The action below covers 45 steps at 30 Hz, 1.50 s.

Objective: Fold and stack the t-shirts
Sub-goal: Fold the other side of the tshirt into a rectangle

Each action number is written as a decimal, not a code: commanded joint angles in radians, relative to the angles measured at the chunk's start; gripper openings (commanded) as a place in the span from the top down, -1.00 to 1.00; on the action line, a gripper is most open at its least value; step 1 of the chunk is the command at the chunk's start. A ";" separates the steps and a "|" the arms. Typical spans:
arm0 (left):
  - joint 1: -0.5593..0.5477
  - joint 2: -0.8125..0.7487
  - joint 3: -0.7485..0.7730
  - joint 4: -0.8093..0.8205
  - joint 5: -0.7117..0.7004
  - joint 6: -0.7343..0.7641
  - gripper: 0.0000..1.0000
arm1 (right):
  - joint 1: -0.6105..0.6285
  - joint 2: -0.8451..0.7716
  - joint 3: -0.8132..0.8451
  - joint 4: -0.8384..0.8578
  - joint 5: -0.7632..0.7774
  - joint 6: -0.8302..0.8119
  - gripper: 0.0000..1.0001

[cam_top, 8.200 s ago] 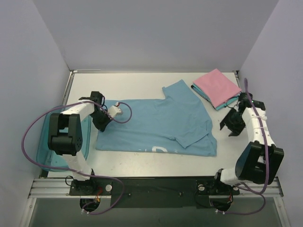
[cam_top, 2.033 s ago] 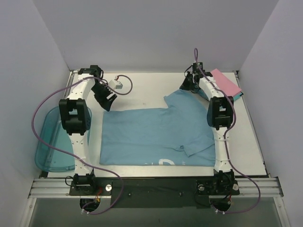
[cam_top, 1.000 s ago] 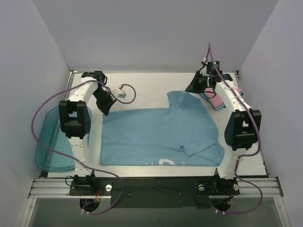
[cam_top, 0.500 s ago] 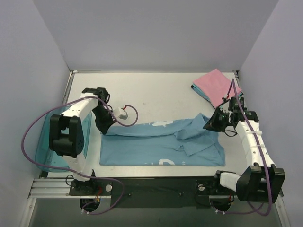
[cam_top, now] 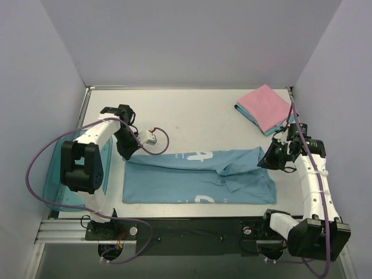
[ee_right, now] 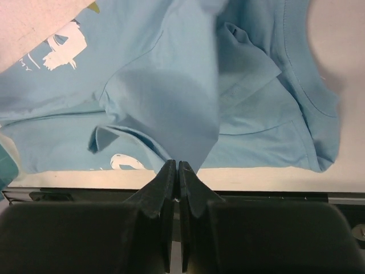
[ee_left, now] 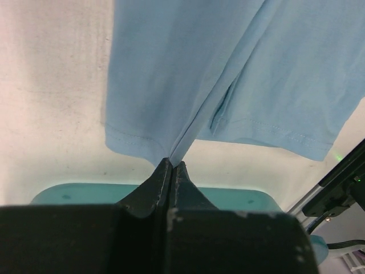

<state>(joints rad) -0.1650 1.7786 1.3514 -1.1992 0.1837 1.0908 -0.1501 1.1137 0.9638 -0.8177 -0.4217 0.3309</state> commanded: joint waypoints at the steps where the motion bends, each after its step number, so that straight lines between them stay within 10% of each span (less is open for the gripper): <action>1: 0.002 -0.044 0.040 0.035 -0.015 0.046 1.00 | -0.005 -0.063 0.043 -0.153 0.044 -0.021 1.00; 21: -0.016 -0.019 -0.112 0.034 -0.018 0.087 1.00 | -0.006 -0.029 -0.162 -0.092 0.047 -0.012 1.00; 25: -0.016 -0.039 -0.110 -0.028 0.005 0.119 0.61 | -0.006 -0.008 -0.162 -0.083 0.043 -0.015 1.00; 28: -0.014 -0.056 -0.103 -0.068 -0.007 0.149 -0.37 | -0.006 0.008 -0.168 -0.074 0.028 -0.015 1.00; 32: -0.028 -0.064 0.053 -0.128 0.130 0.138 -0.48 | -0.006 0.024 -0.174 -0.058 0.012 -0.018 1.00; 38: -0.274 -0.010 0.331 0.088 0.530 -0.326 -0.33 | -0.006 0.063 -0.209 -0.015 -0.006 -0.018 1.00; 45: -0.623 0.137 0.265 0.591 0.557 -0.768 -0.43 | -0.005 0.092 -0.206 0.009 0.009 -0.001 1.00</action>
<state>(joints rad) -0.6720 1.8000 1.6344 -0.8986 0.6304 0.6552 -0.1501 1.2045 0.7654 -0.8040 -0.4168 0.3168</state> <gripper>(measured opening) 0.709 0.005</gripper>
